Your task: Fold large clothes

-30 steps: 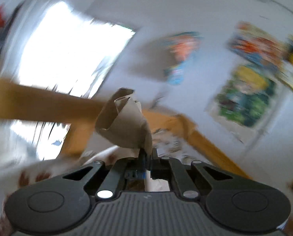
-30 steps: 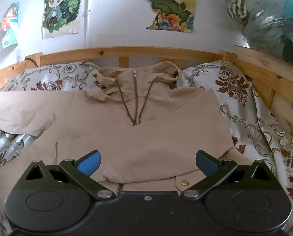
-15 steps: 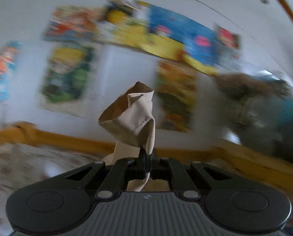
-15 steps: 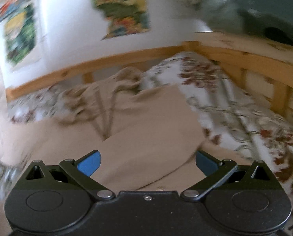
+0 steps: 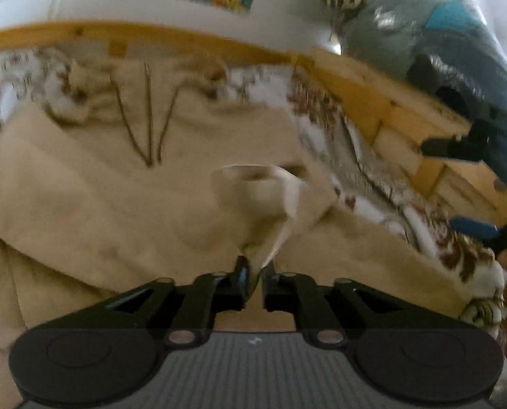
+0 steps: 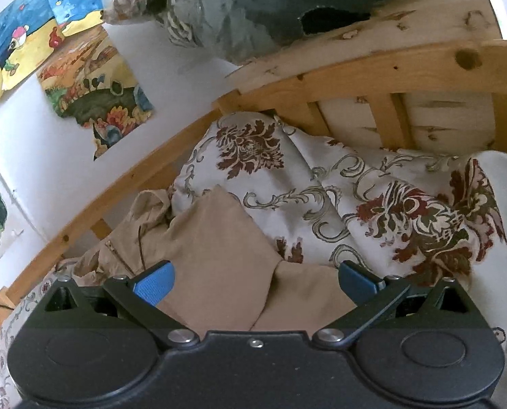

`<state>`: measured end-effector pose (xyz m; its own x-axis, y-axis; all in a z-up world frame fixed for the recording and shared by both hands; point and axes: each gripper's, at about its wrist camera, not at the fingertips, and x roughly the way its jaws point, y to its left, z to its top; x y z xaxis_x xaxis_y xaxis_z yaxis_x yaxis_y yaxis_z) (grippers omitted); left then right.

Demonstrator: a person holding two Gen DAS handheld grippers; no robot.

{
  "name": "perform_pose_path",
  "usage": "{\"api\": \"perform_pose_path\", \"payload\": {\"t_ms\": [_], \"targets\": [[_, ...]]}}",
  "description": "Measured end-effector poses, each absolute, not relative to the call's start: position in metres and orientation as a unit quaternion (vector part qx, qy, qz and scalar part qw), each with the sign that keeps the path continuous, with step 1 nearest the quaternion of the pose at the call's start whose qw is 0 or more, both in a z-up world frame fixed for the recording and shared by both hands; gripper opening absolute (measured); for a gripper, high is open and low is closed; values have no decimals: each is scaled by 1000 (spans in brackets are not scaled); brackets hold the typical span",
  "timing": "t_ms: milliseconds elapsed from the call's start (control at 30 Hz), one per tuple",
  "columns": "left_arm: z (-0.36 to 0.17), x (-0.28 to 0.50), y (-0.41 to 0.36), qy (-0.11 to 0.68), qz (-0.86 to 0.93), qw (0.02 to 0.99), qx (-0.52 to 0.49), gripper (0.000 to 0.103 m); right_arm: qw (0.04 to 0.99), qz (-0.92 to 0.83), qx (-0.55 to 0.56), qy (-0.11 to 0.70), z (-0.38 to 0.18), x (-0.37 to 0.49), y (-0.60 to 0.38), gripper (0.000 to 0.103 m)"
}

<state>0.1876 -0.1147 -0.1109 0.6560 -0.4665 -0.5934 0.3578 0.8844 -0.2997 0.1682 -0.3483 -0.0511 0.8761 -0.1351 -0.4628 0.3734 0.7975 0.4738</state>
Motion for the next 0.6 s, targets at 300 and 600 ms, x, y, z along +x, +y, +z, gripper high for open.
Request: {"api": "perform_pose_path", "payload": {"t_ms": [300,600], "targets": [[-96,192,-75,373,-273,880,-110,76,930,-131,256,229,-57,176,-336,102],[-56,212,1,372,-128,918,-43,101,936,-87,121,319,-76,209,-287,101]]}}
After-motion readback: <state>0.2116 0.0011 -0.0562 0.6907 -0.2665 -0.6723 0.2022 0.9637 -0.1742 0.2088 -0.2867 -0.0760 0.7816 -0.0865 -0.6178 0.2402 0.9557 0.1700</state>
